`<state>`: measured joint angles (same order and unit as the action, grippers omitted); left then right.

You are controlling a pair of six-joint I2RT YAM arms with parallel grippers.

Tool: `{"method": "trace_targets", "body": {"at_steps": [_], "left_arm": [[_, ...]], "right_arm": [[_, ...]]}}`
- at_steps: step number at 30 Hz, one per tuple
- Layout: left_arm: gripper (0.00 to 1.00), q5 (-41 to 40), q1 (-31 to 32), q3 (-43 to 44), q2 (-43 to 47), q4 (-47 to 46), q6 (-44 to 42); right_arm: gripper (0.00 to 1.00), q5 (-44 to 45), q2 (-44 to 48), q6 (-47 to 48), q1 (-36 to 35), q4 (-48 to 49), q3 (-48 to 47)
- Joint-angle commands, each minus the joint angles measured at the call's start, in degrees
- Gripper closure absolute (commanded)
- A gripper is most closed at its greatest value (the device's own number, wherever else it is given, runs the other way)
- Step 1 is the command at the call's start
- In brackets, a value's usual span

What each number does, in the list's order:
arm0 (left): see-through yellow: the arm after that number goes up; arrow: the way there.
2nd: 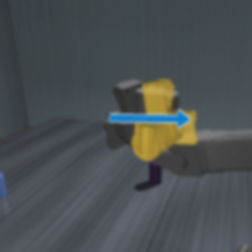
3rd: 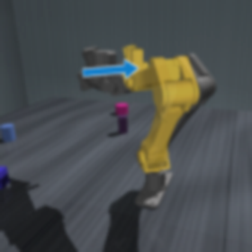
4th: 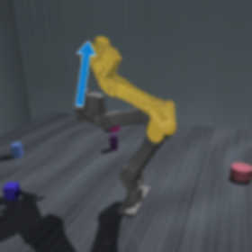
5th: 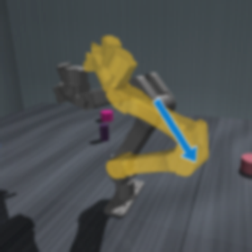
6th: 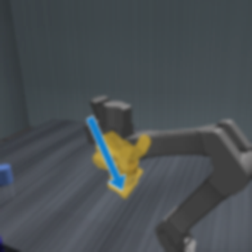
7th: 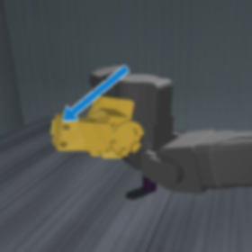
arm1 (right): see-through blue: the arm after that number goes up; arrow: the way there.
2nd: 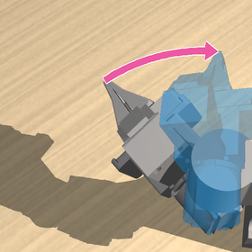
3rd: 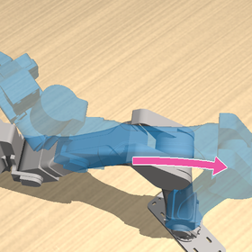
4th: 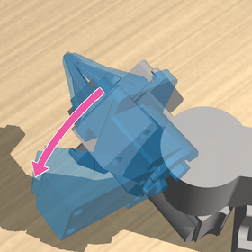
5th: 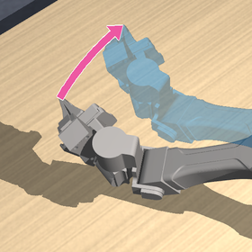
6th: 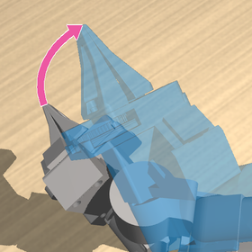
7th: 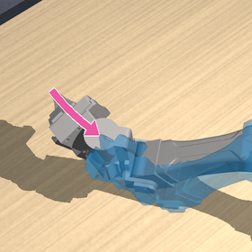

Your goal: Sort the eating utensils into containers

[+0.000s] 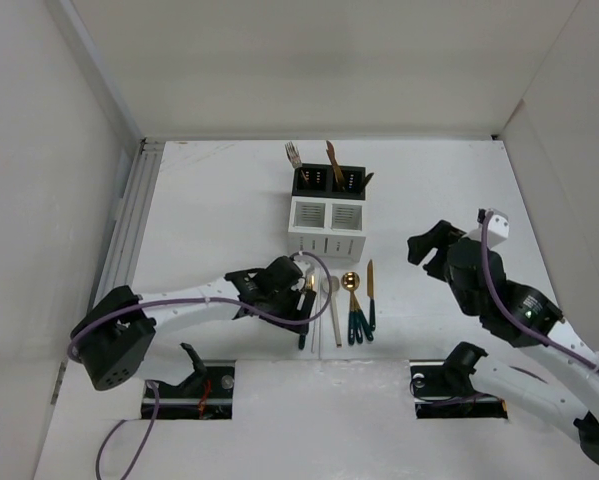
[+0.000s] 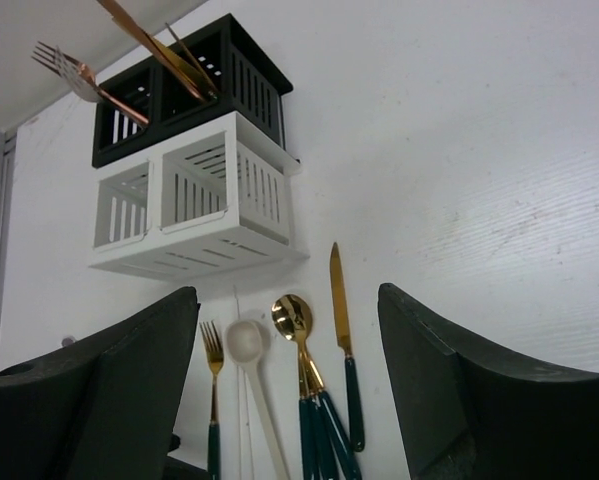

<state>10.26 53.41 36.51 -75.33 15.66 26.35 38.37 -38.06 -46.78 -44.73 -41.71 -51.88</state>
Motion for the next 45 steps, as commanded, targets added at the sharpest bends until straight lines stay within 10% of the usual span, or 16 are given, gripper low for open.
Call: {"method": "trace_targets", "body": {"at_steps": [1,17,45], "left_arm": [[0.35,-1.8,0.5,3.0,-0.2,2.2,2.0],[0.36,-6.3,1.5,10.7,-9.7,7.5,0.2],[1.00,-7.3,4.0,7.5,-15.1,6.3,2.3]], "right_arm": [[0.22,2.7,0.9,-1.7,-0.4,-2.1,0.2],[0.22,5.7,0.9,-2.4,-0.4,-3.3,0.7],[0.22,14.7,9.2,-1.2,-0.4,-9.9,0.7]]}}
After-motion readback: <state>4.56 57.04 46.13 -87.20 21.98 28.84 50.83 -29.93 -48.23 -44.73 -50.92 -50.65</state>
